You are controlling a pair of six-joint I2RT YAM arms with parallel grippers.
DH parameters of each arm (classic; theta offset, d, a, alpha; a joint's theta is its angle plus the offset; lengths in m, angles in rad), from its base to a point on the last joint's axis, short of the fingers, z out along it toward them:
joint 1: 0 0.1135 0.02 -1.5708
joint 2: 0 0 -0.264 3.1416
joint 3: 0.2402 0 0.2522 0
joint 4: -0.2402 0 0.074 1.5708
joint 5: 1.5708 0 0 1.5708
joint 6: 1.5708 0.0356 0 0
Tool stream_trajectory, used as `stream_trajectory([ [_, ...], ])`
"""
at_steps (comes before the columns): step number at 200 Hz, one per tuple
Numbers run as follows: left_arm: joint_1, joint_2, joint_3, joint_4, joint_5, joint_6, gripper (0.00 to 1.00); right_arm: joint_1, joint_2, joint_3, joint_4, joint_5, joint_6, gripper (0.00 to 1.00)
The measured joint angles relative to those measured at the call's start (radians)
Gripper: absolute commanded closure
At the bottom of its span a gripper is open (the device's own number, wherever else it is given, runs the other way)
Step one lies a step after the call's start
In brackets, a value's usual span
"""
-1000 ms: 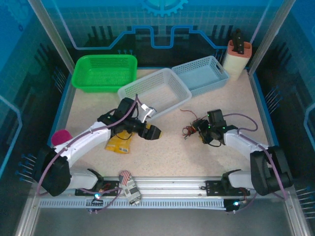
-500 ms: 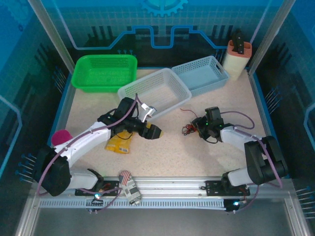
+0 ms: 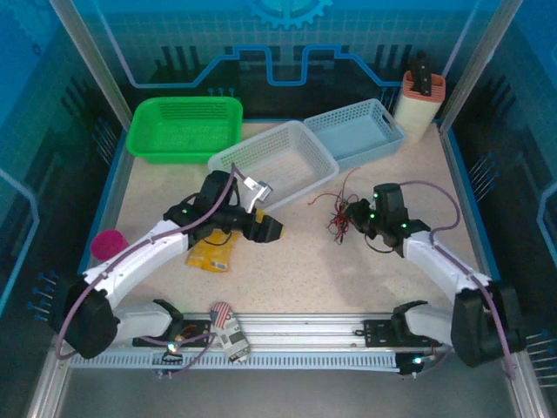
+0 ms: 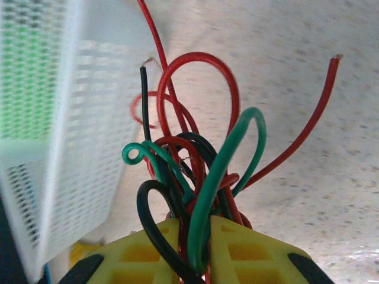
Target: Untangle the cables
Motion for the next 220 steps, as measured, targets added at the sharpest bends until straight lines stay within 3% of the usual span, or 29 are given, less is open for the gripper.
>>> stream_trajectory([
  [44, 0.000, -0.028, 0.019, 0.011, -0.017, 0.043, 0.28, -0.014, -0.130, 0.071, -0.062, -0.200, -0.220, 0.80],
  [101, -0.016, 0.071, 0.109, 0.048, 0.004, -0.002, 0.40, -0.004, -0.081, 0.146, -0.058, -0.435, -0.327, 0.80],
  [153, -0.060, 0.143, 0.131, 0.039, 0.018, -0.117, 0.38, 0.087, 0.029, 0.183, -0.140, -0.455, -0.424, 0.80],
  [189, -0.060, 0.051, -0.001, 0.017, 0.012, -0.156, 0.39, 0.151, 0.111, 0.156, -0.206, -0.428, -0.461, 0.78],
  [220, -0.060, -0.074, -0.134, -0.006, -0.036, -0.205, 0.42, 0.178, 0.182, 0.115, -0.216, -0.391, -0.471, 0.70],
])
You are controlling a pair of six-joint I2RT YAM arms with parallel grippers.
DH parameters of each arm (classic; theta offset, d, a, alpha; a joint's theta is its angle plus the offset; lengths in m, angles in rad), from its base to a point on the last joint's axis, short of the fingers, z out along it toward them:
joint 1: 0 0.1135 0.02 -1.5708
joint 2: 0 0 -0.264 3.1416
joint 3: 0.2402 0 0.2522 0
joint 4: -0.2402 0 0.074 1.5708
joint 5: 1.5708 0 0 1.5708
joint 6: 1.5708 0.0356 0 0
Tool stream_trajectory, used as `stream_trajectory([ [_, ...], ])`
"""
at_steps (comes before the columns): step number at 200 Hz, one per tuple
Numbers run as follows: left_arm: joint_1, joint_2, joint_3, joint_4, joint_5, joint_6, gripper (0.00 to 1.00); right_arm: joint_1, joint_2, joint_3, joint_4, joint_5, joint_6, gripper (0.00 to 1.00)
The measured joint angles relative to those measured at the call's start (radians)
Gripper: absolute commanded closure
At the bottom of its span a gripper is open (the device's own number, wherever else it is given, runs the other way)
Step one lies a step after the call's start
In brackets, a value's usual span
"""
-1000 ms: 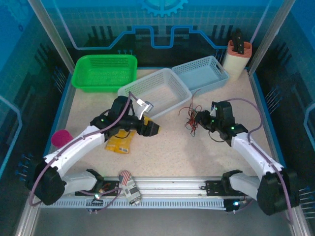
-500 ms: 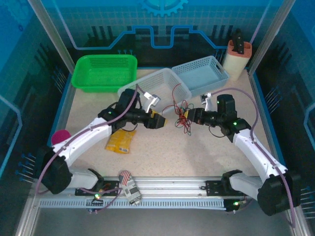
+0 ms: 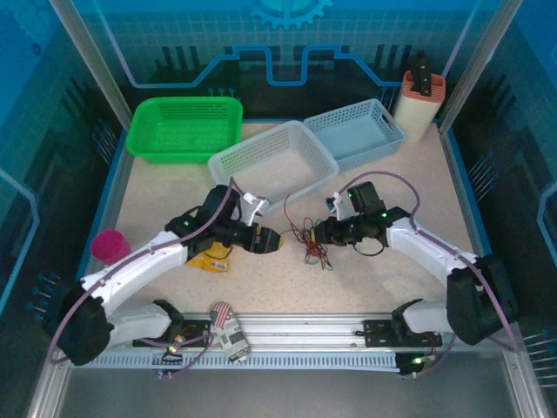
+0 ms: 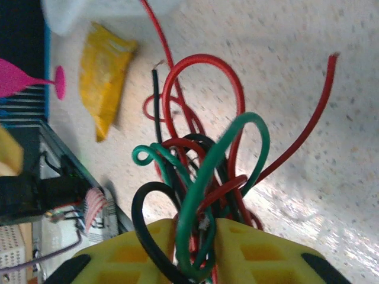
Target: Untangle the cables
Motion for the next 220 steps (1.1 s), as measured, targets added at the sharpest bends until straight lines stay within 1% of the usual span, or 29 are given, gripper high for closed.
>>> stream_trajectory([
  [29, -0.013, -0.051, -0.065, 0.005, -0.061, -0.056, 0.41, 0.006, 0.069, -0.013, 0.007, 0.025, 0.016, 0.68],
  [50, -0.037, -0.053, -0.095, 0.026, -0.091, -0.099, 0.40, 0.007, 0.103, -0.013, 0.017, 0.039, 0.035, 0.64],
  [54, -0.043, -0.053, -0.097, 0.029, -0.096, -0.107, 0.40, 0.007, 0.105, -0.013, 0.018, 0.040, 0.040, 0.62],
  [63, -0.060, -0.053, -0.097, 0.038, -0.109, -0.118, 0.40, 0.007, 0.104, -0.013, 0.017, 0.044, 0.042, 0.52],
  [67, -0.069, -0.052, -0.097, 0.045, -0.114, -0.122, 0.40, 0.007, 0.100, -0.013, 0.016, 0.049, 0.045, 0.49],
  [78, -0.092, -0.051, -0.097, 0.058, -0.129, -0.132, 0.40, 0.007, 0.075, -0.013, 0.005, 0.071, 0.042, 0.45],
  [99, -0.133, -0.026, -0.096, 0.078, -0.152, -0.138, 0.39, 0.007, -0.038, 0.002, -0.079, 0.162, 0.009, 0.45],
  [120, -0.146, 0.010, -0.096, 0.095, -0.156, -0.139, 0.37, 0.023, -0.160, 0.051, -0.170, 0.258, -0.061, 0.50],
  [130, -0.146, 0.012, -0.096, 0.104, -0.156, -0.139, 0.37, 0.054, -0.200, 0.077, -0.198, 0.299, -0.098, 0.51],
  [145, -0.146, 0.005, -0.097, 0.122, -0.156, -0.139, 0.36, 0.132, -0.219, 0.114, -0.235, 0.351, -0.167, 0.52],
  [162, -0.146, -0.027, -0.112, 0.127, -0.157, -0.138, 0.36, 0.215, -0.175, 0.168, -0.279, 0.393, -0.225, 0.53],
  [183, -0.142, -0.086, -0.148, 0.125, -0.157, -0.139, 0.35, 0.240, -0.057, 0.243, -0.328, 0.422, -0.239, 0.54],
  [198, -0.136, -0.122, -0.176, 0.124, -0.162, -0.139, 0.36, 0.245, 0.039, 0.289, -0.342, 0.441, -0.210, 0.53],
  [220, -0.124, -0.161, -0.211, 0.122, -0.172, -0.140, 0.36, 0.272, 0.159, 0.343, -0.356, 0.467, -0.129, 0.51],
])
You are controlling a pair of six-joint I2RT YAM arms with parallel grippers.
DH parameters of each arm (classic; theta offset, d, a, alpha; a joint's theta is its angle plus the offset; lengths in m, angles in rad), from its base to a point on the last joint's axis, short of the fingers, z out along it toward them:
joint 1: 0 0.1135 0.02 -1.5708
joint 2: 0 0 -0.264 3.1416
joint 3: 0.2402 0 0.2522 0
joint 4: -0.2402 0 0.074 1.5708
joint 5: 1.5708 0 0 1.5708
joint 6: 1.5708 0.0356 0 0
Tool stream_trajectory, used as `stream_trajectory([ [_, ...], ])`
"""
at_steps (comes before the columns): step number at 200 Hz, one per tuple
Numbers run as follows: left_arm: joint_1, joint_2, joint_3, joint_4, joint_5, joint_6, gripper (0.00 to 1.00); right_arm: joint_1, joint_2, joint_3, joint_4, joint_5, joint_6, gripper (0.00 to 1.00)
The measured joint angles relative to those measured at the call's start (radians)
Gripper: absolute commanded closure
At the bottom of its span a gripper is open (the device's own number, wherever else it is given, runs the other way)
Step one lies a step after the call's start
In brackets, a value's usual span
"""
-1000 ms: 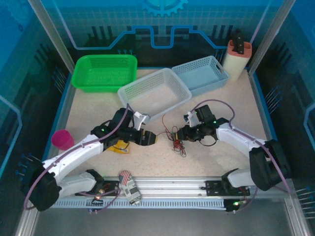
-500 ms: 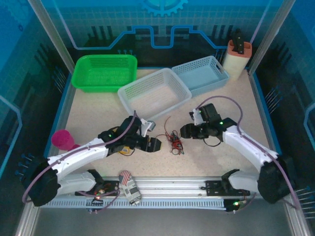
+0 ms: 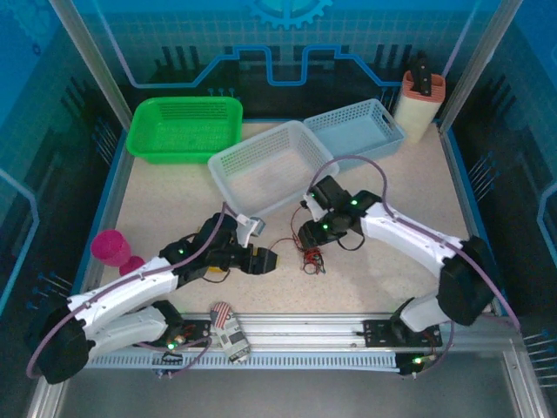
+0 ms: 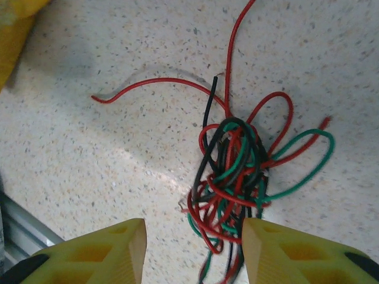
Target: Untangle the cables
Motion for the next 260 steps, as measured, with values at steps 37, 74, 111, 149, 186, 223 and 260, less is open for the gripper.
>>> stream_trajectory([
  [37, 0.013, -0.026, -0.018, -0.003, -0.006, 0.000, 0.35, 0.062, 0.143, 0.090, -0.020, 0.063, 0.121, 0.62],
  [74, 0.023, -0.027, -0.020, -0.003, -0.006, 0.001, 0.36, 0.076, 0.200, 0.120, -0.043, 0.140, 0.195, 0.85],
  [111, 0.032, -0.027, -0.020, -0.004, -0.007, 0.006, 0.36, 0.080, 0.180, 0.139, -0.073, 0.179, 0.204, 1.00],
  [149, 0.032, -0.026, -0.019, -0.003, -0.021, 0.039, 0.37, 0.079, -0.009, 0.186, -0.092, 0.172, 0.146, 1.00],
  [186, 0.033, -0.004, 0.010, 0.002, -0.042, 0.101, 0.34, 0.034, -0.222, 0.228, -0.076, 0.095, 0.103, 1.00],
  [223, 0.036, 0.050, 0.095, 0.016, -0.053, 0.161, 0.22, -0.046, -0.334, 0.213, -0.048, -0.051, 0.037, 1.00],
  [260, 0.037, 0.079, 0.122, 0.065, -0.040, 0.159, 0.22, -0.102, -0.342, 0.196, -0.046, -0.175, -0.012, 1.00],
])
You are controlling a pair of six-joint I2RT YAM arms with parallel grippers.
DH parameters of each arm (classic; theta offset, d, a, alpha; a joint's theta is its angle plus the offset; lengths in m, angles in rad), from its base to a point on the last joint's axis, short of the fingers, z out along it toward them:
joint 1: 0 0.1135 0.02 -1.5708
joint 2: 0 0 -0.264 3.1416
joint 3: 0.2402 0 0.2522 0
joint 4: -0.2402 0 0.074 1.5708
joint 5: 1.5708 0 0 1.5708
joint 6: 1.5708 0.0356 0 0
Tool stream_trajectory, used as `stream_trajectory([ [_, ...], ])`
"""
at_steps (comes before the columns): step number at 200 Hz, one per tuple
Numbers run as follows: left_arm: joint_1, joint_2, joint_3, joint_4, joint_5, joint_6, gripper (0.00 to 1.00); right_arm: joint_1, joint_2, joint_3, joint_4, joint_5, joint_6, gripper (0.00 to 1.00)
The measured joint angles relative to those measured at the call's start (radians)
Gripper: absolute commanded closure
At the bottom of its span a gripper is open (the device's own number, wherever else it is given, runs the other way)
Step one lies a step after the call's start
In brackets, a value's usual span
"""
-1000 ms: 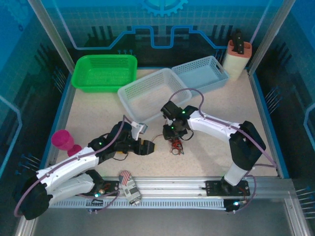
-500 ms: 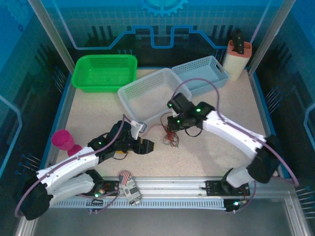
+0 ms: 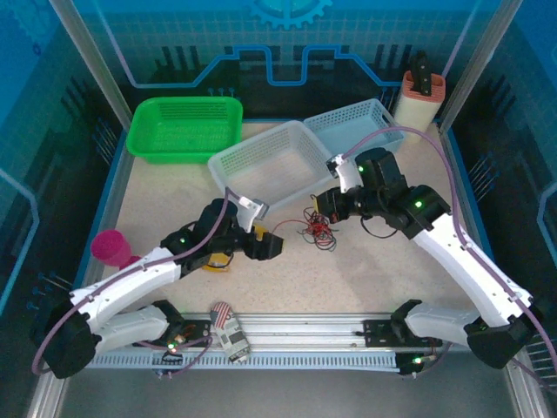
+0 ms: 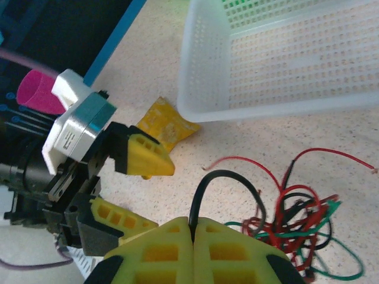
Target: Untangle the cables
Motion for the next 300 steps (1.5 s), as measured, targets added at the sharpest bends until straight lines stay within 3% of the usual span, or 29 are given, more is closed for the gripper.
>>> stream_trajectory([
  [41, 0.001, 0.085, 0.019, 0.130, 0.119, -0.093, 0.48, -0.002, 0.000, -0.012, 0.003, -0.045, -0.014, 1.00],
  [116, 0.001, 0.229, 0.044, 0.302, 0.226, -0.386, 0.48, -0.002, -0.002, -0.029, 0.037, -0.055, -0.009, 1.00],
  [189, 0.001, 0.257, 0.061, 0.299, 0.257, -0.466, 0.45, -0.002, -0.036, -0.047, 0.051, -0.040, 0.010, 1.00],
  [230, 0.001, 0.202, 0.086, 0.200, 0.223, -0.359, 0.40, -0.002, -0.030, -0.047, 0.052, -0.044, 0.004, 1.00],
  [269, 0.026, 0.050, 0.182, 0.066, 0.156, -0.138, 0.39, -0.002, -0.002, -0.047, 0.041, -0.089, -0.074, 1.00],
  [300, 0.074, 0.033, 0.247, 0.017, 0.162, 0.066, 0.41, -0.003, 0.010, -0.046, 0.020, -0.142, -0.175, 1.00],
])
